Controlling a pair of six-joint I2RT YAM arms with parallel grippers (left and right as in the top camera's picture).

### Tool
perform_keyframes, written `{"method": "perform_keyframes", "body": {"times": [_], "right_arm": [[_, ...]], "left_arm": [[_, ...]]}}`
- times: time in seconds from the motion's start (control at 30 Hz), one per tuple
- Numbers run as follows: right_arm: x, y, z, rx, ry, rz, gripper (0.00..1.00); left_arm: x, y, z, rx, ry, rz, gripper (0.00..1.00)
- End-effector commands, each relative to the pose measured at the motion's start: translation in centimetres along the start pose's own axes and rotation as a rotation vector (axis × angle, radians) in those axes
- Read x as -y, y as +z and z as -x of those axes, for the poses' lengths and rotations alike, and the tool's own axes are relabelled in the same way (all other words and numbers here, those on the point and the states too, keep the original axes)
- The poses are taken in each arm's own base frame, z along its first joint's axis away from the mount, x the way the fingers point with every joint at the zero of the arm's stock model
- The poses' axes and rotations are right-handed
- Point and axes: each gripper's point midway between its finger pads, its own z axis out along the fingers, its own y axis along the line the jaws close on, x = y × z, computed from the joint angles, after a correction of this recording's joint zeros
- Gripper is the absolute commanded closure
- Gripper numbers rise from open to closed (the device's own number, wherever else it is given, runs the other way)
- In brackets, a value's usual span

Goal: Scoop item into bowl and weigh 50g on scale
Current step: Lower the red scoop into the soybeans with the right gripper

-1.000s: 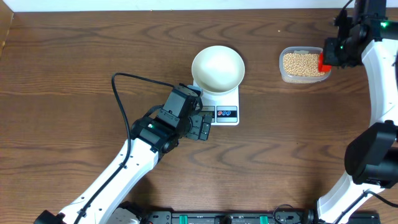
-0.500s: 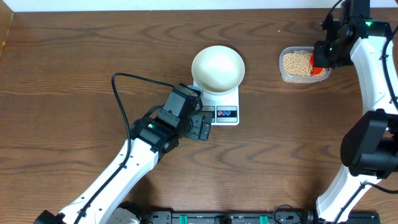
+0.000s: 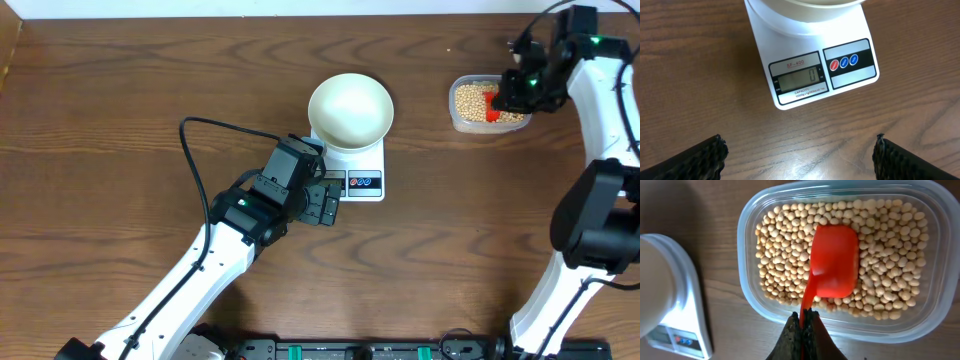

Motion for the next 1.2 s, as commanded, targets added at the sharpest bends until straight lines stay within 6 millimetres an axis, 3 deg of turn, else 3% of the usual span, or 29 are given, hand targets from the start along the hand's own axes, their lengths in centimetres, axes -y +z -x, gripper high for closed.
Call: {"method": "perform_keyframes", "body": {"times": [0.0,0.13,0.47,0.6,0.9,1.03,1.17], "right_arm": [[-1.0,0.3,0.0,0.004,0.008,0.196,0.99],[-0.3,0.0,0.2,0.027,0.035,0.261,0.99],[0.5,4.2,-0.9,-0.053,0.118,0.34,0.99],[0.8,4.8,-1.1,-0.067,0.147,0.341,0.99],[1.4,3.1,-1.0,-0.037,0.199,0.448,0.99],[2.6,1.2,-0.6,0.019,0.23,0.542,0.99],[3.8,0.8,-0.9,0.032,0.251,0.541,0.99]], "left_arm": [[0.0,-0.4,0.2,0.013,0.009,-0.001,0.05],[0.0,-0.4,0.2,0.013,0.009,-0.001,0.05],[0.0,-0.4,0.2,0.013,0.009,-0.001,0.05],[0.0,-0.4,0.2,0.013,0.009,-0.001,0.05],[0.0,-0.4,0.2,0.013,0.009,-0.001,0.05],[0.0,-0.4,0.2,0.013,0.009,-0.001,0.05],[0.0,-0.4,0.2,0.013,0.009,-0.001,0.05]]}}
